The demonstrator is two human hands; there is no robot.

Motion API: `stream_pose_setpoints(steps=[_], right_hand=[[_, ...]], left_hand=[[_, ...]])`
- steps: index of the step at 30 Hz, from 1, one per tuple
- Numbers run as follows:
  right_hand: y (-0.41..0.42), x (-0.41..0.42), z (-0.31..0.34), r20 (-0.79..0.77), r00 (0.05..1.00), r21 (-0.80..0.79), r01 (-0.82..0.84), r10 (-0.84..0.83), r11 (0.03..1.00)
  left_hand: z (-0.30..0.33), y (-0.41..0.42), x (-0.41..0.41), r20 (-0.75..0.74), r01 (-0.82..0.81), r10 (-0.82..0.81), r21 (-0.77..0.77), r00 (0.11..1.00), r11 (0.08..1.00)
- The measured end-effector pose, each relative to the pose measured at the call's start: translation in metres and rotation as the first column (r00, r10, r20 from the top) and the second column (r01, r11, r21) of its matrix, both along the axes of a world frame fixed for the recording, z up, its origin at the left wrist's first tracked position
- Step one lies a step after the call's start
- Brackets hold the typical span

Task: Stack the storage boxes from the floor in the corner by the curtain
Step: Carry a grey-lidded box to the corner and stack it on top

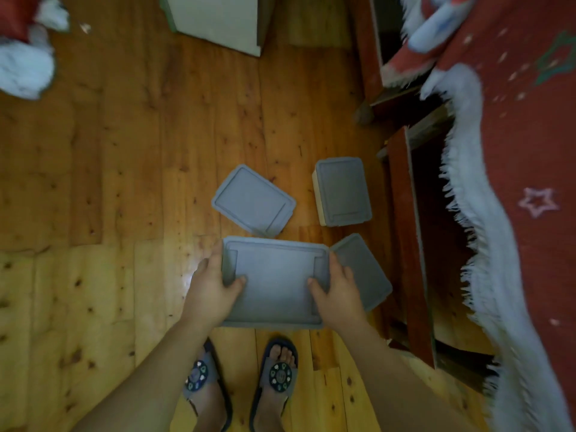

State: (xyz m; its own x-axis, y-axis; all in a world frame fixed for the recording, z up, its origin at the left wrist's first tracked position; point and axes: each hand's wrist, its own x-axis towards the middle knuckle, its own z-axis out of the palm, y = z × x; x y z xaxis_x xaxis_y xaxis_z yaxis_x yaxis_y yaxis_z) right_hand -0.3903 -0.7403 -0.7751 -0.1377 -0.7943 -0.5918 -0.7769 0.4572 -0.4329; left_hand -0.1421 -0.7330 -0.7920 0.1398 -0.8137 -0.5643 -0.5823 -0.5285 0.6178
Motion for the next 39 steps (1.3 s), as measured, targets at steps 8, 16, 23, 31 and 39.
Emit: stream_pose_setpoints(steps=[8,16,23,31,39], right_hand=[[-0.040,-0.003,0.111,0.018,1.000,-0.178,-0.010,0.013,0.984],[-0.072,-0.007,0.223,0.054,0.999,-0.320,0.017,0.000,0.947],[-0.086,-0.019,0.337,0.054,0.998,-0.462,0.055,-0.033,0.885],[-0.082,-0.037,0.447,0.065,0.993,-0.632,0.119,-0.101,0.766],[-0.056,-0.055,0.544,0.108,0.980,-0.678,0.196,-0.168,0.708]], left_hand=[[0.108,-0.038,0.000,0.034,-0.015,0.019,-0.132,0.999,0.991],[0.218,-0.074,-0.006,0.087,-0.057,0.084,-0.274,0.993,0.960],[0.334,-0.095,-0.017,0.152,-0.005,0.071,-0.396,0.986,0.918],[0.448,-0.096,-0.031,0.177,0.069,0.029,-0.521,0.984,0.851],[0.549,-0.097,-0.046,0.155,0.125,-0.034,-0.632,0.987,0.765]])
